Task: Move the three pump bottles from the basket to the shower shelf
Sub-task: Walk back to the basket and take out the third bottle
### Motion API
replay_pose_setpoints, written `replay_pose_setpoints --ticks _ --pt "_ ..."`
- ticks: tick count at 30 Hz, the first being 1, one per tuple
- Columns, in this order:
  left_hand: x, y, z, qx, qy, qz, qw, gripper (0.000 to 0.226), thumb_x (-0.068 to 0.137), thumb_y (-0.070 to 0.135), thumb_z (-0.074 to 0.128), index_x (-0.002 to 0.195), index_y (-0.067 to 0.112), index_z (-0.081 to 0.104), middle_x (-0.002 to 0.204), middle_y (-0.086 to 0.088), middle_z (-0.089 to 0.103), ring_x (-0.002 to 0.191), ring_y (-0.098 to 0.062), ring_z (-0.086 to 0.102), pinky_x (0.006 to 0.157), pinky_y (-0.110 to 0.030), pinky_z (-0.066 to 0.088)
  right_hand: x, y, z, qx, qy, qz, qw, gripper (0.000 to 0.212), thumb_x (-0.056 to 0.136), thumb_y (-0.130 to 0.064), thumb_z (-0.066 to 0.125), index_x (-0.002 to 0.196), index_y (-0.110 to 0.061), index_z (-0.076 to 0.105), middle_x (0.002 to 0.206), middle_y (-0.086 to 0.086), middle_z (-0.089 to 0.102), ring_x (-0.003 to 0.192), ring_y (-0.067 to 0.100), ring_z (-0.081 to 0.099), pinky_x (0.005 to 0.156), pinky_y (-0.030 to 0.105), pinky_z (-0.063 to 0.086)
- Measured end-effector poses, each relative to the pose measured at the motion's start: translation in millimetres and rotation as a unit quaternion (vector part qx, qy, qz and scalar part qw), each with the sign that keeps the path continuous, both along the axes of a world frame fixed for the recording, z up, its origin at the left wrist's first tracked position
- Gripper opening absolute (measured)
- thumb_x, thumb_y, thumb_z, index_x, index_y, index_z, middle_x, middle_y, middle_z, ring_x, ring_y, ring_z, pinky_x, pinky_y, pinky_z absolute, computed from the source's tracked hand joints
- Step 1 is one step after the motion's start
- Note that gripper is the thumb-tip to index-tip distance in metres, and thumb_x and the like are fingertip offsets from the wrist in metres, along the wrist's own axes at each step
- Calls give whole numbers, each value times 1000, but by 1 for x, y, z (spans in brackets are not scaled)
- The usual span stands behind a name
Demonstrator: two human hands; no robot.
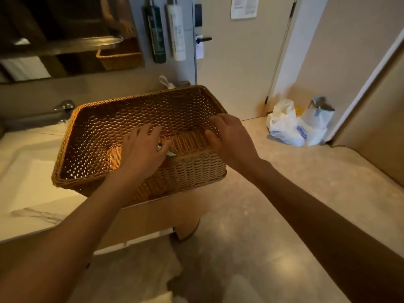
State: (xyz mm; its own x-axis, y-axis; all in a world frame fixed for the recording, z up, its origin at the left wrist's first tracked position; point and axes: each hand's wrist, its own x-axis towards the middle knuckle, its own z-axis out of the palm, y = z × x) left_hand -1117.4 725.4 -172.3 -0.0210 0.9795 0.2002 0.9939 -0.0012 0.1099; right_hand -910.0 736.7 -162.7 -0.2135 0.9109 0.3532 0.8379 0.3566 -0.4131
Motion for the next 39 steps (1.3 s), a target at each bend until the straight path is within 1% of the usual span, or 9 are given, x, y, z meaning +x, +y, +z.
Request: replay_pose_setpoints --ticks 10,17,20,25,28,30,32,35,39 --pt "-8 74 -7 -37 -11 171 985 58 93 48 40 142 18 34 149 -10 36 137 -31 32 111 -48 28 -15 156 4 -22 -59 230 971 56 96 -37 45 145 -16 30 149 8 37 138 24 31 113 39 27" --pt "-4 76 -19 -93 -24 285 954 59 93 49 39 144 20 32 151 -11 34 137 -31 31 111 -47 28 -63 209 -15 -111 -123 383 909 77 90 -49 52 151 -23 13 152 10 32 137 27 32 109 44 34" --pt "-11 75 -24 -117 -32 325 938 61 92 51 39 145 21 28 152 -11 31 138 -32 29 111 -48 28 -95 219 -36 -175 -185 401 880 93 83 -60 54 151 -25 0 155 13 26 139 33 30 110 50 33" --pt "-25 91 -28 -159 -64 343 924 63 91 52 39 145 22 26 154 -10 27 140 -31 26 111 -49 27 -137 226 -73 -268 -221 352 869 109 77 -61 61 151 -17 -7 157 19 17 140 39 27 111 50 27" --pt "-31 98 -29 -171 -84 353 916 64 91 53 40 145 23 26 154 -8 26 140 -31 25 110 -50 28 -157 223 -92 -344 -224 301 861 110 74 -57 69 149 -9 5 150 21 32 133 38 40 104 46 37" --pt "-37 99 -31 -170 -105 359 912 67 90 54 41 147 22 22 154 -8 27 140 -30 27 111 -49 29 -165 222 -101 -387 -219 278 852 93 72 -51 73 141 -7 28 135 17 51 117 33 56 83 36 45" --pt "-42 98 -32 -174 -147 365 903 70 90 53 43 147 22 20 153 -8 28 138 -29 30 109 -49 33 -168 225 -106 -440 -187 261 838 75 71 -43 77 129 -8 44 121 14 60 102 28 63 74 33 49" --pt "-46 94 -32 -177 -229 368 884 72 88 52 48 147 21 22 153 -10 30 137 -29 34 108 -51 35 -172 234 -109 -525 -113 228 812 73 67 -30 81 127 -8 45 118 17 59 100 32 63 82 42 56" --pt "-42 87 -19 -154 -307 375 861 72 89 43 53 148 16 22 151 -12 34 136 -28 37 109 -43 35 -171 245 -90 -556 -75 270 783 71 67 -20 81 126 -7 44 101 10 58 85 24 61 60 32 52"
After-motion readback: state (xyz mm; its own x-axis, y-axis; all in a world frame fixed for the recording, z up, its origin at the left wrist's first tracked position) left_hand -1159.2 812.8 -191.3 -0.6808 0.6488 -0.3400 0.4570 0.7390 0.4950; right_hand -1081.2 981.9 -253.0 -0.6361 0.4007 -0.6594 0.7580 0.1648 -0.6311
